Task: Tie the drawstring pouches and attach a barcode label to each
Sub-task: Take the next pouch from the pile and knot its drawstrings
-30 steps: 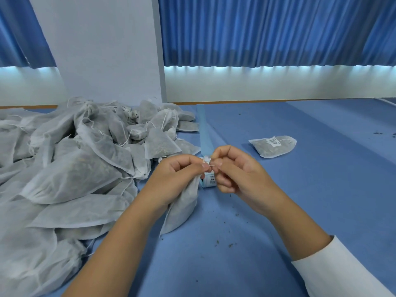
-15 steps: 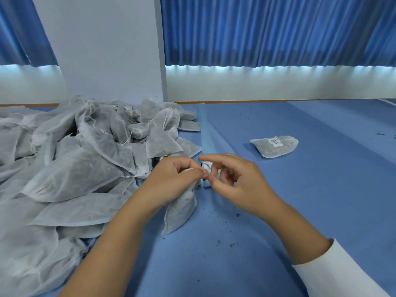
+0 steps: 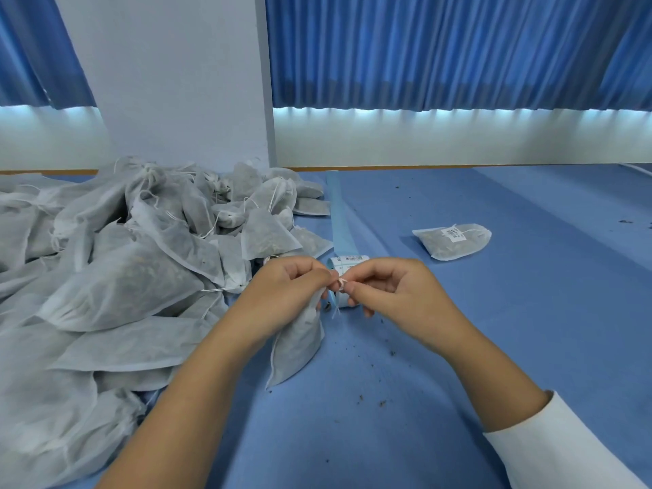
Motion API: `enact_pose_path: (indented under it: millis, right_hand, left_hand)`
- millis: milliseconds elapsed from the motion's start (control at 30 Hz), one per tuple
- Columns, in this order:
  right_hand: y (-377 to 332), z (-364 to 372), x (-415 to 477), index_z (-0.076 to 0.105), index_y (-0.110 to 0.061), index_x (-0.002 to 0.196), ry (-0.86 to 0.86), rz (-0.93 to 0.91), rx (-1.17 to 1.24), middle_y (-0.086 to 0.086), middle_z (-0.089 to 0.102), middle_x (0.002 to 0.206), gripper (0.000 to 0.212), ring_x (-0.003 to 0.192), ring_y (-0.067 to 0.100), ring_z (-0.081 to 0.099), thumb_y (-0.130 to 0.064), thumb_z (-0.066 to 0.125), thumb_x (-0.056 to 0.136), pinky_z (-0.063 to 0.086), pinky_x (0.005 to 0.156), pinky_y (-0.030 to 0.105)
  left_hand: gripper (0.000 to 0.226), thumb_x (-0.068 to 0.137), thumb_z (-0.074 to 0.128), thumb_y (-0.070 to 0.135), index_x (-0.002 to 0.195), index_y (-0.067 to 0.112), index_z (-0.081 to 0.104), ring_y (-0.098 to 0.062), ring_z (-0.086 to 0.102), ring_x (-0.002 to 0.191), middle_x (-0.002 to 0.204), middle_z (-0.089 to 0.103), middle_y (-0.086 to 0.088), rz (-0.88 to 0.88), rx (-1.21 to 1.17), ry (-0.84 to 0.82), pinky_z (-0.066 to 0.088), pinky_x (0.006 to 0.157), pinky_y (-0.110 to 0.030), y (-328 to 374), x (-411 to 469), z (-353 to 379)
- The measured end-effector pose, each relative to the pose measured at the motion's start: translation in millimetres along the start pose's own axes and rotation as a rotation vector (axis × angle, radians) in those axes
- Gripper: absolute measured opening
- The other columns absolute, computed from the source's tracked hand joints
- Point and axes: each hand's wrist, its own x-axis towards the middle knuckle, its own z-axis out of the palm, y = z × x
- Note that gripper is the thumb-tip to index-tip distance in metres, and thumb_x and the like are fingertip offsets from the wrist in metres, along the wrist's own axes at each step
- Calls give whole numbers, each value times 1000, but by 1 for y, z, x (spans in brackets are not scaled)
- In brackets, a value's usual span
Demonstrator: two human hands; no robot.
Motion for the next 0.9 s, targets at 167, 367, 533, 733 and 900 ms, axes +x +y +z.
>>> enact_pose_path:
  millis: [167, 367, 533, 733, 900]
  right_hand:
    - [1, 1, -1, 68, -17, 76, 9, -1, 77, 10, 74, 79, 19, 63, 13, 67, 1, 73, 82, 48, 52, 20]
    - [1, 4, -3, 65, -25, 86, -8, -100, 48, 7, 67, 75, 23, 59, 15, 57, -4, 72, 79, 49, 47, 27]
    - [3, 7, -5, 74, -20, 90, 19, -180, -76, 0, 74, 82, 26, 67, 16, 63, 4, 70, 81, 53, 54, 24]
    - [6, 7, -5, 76, -14, 86, 117, -227, -225, -4, 74, 83, 14, 72, 12, 68, -1, 73, 83, 58, 68, 28]
    - [4, 8, -2, 70, -11, 85, 165, -158, -6, 0, 72, 78, 14, 69, 12, 67, 3, 67, 87, 54, 66, 22]
  left_hand:
    - [34, 90, 61, 19, 58, 23, 70, -8, 56, 57, 61, 60, 2, -56, -55, -69, 46, 69, -26, 3, -1, 3]
    - [38, 90, 59, 16, 53, 20, 63, -17, 50, 63, 59, 55, 1, -132, -92, -108, 42, 76, -35, 4, -2, 4]
    - [29, 81, 62, 10, 53, 15, 62, -16, 51, 57, 57, 55, -2, -174, -159, -134, 44, 62, -25, 6, -3, 1]
    - [37, 92, 55, 11, 56, 14, 64, -13, 51, 51, 60, 56, -2, -208, -268, -173, 48, 63, -25, 3, -1, -2]
    - [26, 93, 58, 16, 69, 16, 69, -12, 51, 49, 75, 60, -3, -144, -295, -189, 45, 62, -28, 1, -2, -2]
